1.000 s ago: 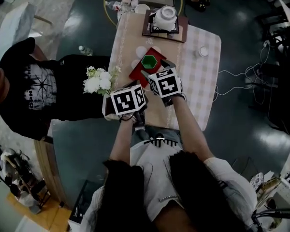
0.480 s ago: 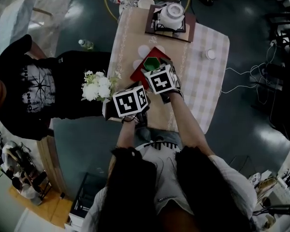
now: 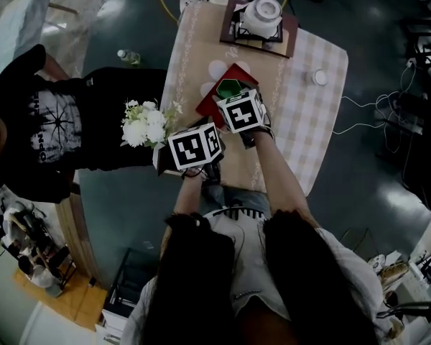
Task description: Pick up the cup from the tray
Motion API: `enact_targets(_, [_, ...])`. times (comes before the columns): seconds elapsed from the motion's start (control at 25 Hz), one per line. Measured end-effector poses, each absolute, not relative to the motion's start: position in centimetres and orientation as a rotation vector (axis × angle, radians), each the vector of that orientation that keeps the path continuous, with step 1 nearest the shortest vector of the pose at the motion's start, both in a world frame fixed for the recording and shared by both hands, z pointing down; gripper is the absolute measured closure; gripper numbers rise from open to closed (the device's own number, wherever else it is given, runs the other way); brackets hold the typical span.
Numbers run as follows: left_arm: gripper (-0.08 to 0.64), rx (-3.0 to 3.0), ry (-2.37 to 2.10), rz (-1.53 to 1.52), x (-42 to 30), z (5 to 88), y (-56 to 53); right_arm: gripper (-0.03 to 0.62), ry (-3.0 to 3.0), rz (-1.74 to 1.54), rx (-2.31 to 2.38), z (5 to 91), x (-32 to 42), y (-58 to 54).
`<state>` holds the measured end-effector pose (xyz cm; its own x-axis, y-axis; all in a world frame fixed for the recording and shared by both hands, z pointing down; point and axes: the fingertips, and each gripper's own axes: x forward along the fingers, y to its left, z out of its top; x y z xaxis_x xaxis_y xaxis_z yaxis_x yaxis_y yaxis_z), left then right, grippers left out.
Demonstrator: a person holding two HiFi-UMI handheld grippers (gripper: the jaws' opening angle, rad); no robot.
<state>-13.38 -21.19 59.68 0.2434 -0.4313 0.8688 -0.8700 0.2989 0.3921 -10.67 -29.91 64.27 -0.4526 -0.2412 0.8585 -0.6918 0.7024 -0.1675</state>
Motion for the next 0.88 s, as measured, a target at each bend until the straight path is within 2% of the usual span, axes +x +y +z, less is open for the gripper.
enact_targets(0.4, [0.552,1.365,-1.379,0.464,-13.0,58.6,-22.0,0.258,-2.061,0.635,0.78,61.5,-9.0,-30.2])
enact_targets(0.88, [0.552,1.482,-1.299,0.536,-8.3,57.9,-22.1,0.258,-1.984,0.661,0.92,60.5,-0.9,-28.2])
